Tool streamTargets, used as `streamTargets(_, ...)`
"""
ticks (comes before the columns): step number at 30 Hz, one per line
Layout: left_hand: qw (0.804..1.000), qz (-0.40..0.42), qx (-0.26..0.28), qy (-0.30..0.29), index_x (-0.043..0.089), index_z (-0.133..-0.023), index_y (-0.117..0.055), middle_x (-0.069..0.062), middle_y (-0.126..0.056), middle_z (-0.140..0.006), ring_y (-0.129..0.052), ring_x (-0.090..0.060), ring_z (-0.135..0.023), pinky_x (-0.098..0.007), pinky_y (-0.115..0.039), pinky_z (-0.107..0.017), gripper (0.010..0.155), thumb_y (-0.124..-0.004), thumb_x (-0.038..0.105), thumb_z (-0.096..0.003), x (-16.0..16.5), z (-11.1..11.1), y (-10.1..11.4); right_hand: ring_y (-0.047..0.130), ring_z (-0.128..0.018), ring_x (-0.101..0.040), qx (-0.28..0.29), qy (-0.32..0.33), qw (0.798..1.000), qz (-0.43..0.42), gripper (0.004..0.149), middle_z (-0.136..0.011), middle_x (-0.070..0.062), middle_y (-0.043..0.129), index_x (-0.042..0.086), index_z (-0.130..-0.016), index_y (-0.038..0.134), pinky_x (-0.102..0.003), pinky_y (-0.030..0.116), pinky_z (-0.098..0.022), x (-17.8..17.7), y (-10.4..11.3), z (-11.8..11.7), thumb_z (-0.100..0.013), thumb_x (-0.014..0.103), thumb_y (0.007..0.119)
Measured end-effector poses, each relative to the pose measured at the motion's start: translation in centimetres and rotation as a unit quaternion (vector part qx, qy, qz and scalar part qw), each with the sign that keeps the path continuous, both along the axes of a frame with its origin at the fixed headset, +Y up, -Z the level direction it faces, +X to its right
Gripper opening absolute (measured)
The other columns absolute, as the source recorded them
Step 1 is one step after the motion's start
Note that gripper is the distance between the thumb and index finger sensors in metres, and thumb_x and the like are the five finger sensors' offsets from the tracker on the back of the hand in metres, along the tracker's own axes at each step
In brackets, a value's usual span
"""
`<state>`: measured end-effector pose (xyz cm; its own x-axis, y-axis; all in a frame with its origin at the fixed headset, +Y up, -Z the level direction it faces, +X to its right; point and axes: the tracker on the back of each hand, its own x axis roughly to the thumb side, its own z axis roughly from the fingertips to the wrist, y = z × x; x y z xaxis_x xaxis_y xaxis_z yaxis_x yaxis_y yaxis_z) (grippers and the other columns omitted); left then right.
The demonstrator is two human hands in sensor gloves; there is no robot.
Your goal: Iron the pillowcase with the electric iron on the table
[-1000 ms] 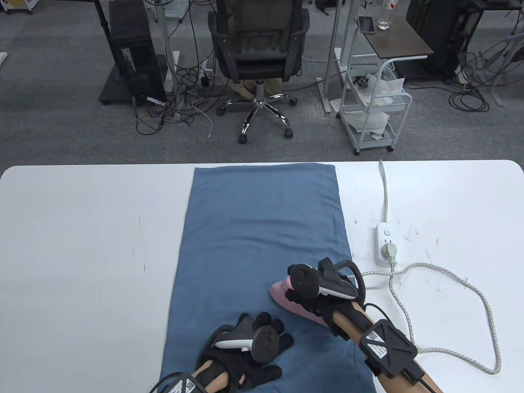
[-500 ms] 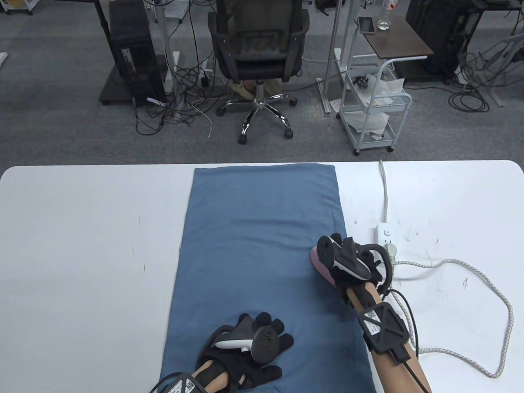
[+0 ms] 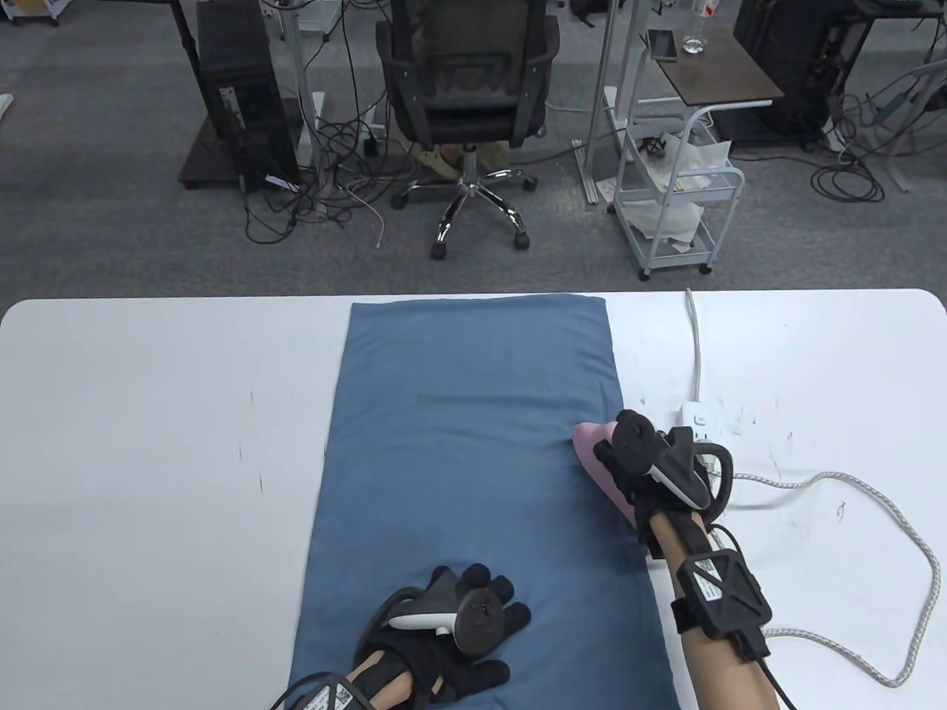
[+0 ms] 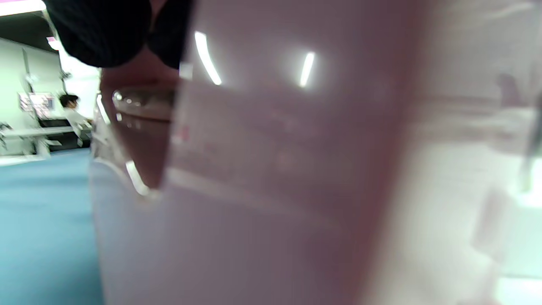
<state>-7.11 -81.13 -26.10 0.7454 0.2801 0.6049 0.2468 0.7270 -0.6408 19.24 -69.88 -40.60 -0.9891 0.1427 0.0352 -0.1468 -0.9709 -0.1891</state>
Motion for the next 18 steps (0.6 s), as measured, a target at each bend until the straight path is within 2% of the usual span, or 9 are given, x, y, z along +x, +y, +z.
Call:
streamTargets(4, 1.0, 0.0, -0.001, 0.0, 0.045, -0.097, 0.013, 0.008, 0.031, -0.101, 0.033, -0.029, -0.093, -0.064, 0.015, -0.063, 0.076, -0.042, 0.065, -0.0478, 0.0, 0.0, 0.0, 0.097, -0.029, -0.009, 0.026, 0.037, 0.999, -0.027, 0.065, -0.049, 0.008, 0.095, 0.015, -0.096, 0.068, -0.038, 0.09, -0.038, -0.3, 2.1, 1.7, -0.044, 0.053, 0.075)
streamTargets(8, 1.0, -0.003, 0.009, 0.002, 0.044, -0.098, 0.012, 0.007, 0.029, -0.102, 0.03, -0.03, -0.094, -0.065, 0.012, -0.064, 0.076, -0.042, 0.064, -0.0478, 0.2, 0.1, 0.1, 0.097, -0.029, -0.009, 0.045, 0.059, 0.996, -0.052, 0.065, -0.049, 0.008, 0.095, 0.015, -0.096, 0.068, -0.038, 0.09, -0.039, -0.4, 2.8, 2.6, -0.044, 0.053, 0.075)
streamTargets(13, 0.999, 0.001, 0.036, -0.005, 0.042, -0.102, 0.002, 0.002, 0.012, -0.111, 0.011, -0.036, -0.103, -0.068, -0.004, -0.071, 0.077, -0.047, 0.063, -0.0474, 0.6, -0.4, 2.0, 0.097, -0.03, -0.01, 0.045, 0.075, 0.995, -0.039, 0.065, -0.049, 0.007, 0.095, 0.015, -0.096, 0.068, -0.038, 0.09, -0.039, -0.7, 3.2, 3.0, -0.044, 0.053, 0.076)
streamTargets(16, 0.997, 0.037, 0.061, 0.031, 0.041, -0.104, -0.002, -0.002, 0.007, -0.113, 0.006, -0.036, -0.106, -0.068, -0.005, -0.071, 0.076, -0.048, 0.063, -0.0475, 0.8, -2.3, 3.7, 0.097, -0.03, -0.01, 0.043, 0.083, 0.995, -0.032, 0.065, -0.05, 0.007, 0.095, 0.015, -0.097, 0.068, -0.038, 0.09, -0.039, -0.7, 3.3, 3.1, -0.044, 0.053, 0.076)
streamTargets(18, 0.995, 0.034, 0.068, 0.062, 0.041, -0.105, -0.005, -0.002, 0.004, -0.114, 0.005, -0.035, -0.106, -0.069, -0.004, -0.072, 0.075, -0.049, 0.062, -0.0475, 1.0, -3.9, 3.9, 0.097, -0.03, -0.01, 0.041, 0.086, 0.995, -0.035, 0.065, -0.049, 0.007, 0.095, 0.015, -0.097, 0.068, -0.038, 0.09, -0.039, -0.6, 3.3, 3.0, -0.044, 0.053, 0.076)
